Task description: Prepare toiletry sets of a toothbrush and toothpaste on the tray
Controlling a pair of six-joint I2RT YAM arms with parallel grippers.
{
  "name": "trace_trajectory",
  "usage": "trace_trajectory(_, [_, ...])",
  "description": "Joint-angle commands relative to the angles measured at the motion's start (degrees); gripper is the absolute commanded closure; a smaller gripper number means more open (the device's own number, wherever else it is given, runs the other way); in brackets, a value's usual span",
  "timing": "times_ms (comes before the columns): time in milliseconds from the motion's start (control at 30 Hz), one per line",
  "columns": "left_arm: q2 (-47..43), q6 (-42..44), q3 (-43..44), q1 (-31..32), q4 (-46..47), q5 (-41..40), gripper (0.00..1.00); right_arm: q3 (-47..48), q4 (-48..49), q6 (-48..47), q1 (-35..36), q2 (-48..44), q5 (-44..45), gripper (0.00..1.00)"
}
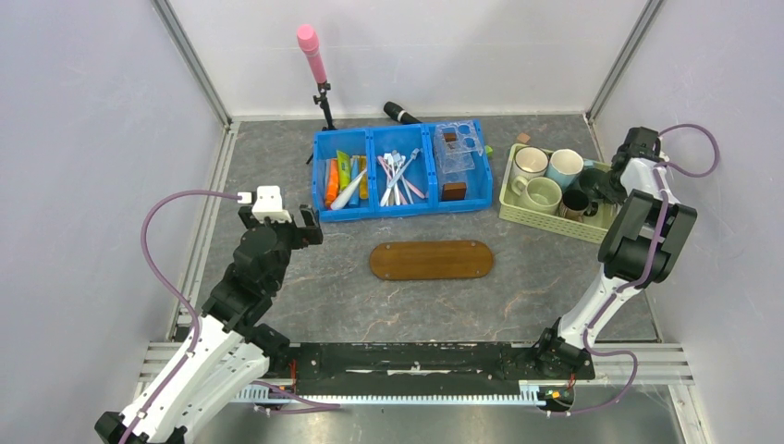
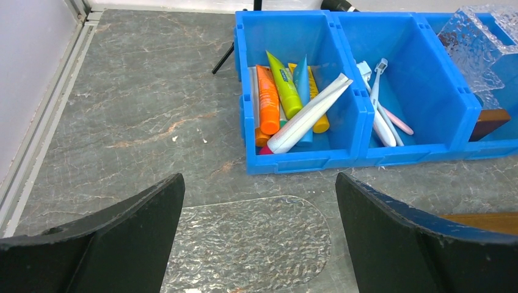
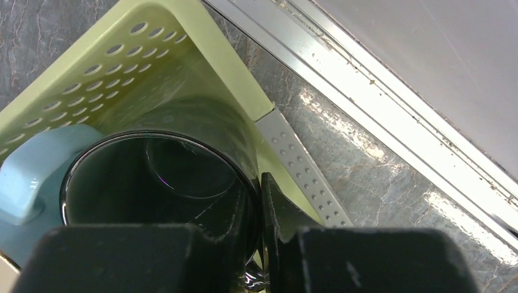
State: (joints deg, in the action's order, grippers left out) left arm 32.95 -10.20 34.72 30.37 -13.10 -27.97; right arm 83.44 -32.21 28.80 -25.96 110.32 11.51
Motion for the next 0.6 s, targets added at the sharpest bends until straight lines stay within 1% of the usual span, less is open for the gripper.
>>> trace_trajectory(0, [-0.4, 1.9, 0.0, 0.1, 3.0, 0.2, 0.0, -0.7, 1.0, 5.1, -0.9, -5.9, -0.7, 0.98])
trace_trajectory(67, [-0.7, 1.9, 0.0, 0.1, 3.0, 0.4, 0.0, -1.3, 0.9, 6.1, -0.9, -8.3, 0.2, 1.0])
trace_trajectory(267, [-1.9, 1.5, 0.0, 0.2, 2.9, 0.8, 0.0, -1.9, -0.3, 8.5, -0.9, -14.9, 3.2, 1.0])
trace_trajectory(400, [-2.9, 1.4, 0.0, 0.2, 2.8, 1.0, 0.0, -1.0, -2.0, 8.3, -0.9, -18.4, 4.7, 1.0])
trace_trajectory(500, [-3.4, 1.3, -0.1, 0.2, 2.6, 1.1, 0.0, 0.3, -3.8, 7.1, -0.9, -20.4, 4.0, 1.0])
trace_trajectory(567, [-3.8, 1.2, -0.1, 0.2, 2.6, 1.2, 0.0, 0.9, -5.3, 5.8, -0.8, -22.1, 2.0, 1.0])
